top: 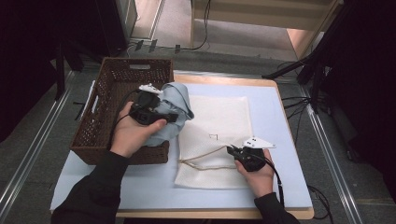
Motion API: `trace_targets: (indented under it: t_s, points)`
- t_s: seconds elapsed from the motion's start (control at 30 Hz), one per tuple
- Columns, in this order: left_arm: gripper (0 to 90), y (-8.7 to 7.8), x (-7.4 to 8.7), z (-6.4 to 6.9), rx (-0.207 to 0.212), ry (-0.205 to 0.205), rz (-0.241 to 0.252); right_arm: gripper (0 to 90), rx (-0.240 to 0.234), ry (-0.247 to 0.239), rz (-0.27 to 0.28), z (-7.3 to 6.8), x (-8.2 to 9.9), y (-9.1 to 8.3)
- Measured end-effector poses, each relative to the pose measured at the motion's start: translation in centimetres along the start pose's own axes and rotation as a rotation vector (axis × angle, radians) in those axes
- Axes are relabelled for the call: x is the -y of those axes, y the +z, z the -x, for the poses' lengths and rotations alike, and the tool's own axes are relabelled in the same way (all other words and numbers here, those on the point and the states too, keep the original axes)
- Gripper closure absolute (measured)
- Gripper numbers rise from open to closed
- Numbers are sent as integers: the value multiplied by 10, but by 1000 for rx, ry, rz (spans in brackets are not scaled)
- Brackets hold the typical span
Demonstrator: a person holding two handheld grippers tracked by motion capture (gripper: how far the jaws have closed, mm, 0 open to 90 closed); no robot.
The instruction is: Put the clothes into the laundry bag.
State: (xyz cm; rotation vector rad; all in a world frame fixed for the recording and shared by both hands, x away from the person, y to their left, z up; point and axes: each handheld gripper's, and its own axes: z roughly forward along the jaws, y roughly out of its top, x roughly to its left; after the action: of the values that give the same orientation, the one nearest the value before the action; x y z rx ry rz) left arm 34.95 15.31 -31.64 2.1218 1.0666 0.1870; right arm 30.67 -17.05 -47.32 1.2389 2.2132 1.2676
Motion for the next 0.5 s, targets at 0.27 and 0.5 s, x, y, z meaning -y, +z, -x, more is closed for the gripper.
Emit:
trace_targets:
  t_s: [0.27, 0.5]
  points:
    - [665, 22, 14, 41, 69, 28, -21, 867, -2, 0, 3, 0, 0, 0]
    - [665, 32, 31, 59, 139, 13, -24, 869, -3, 5, 5, 1, 0, 0]
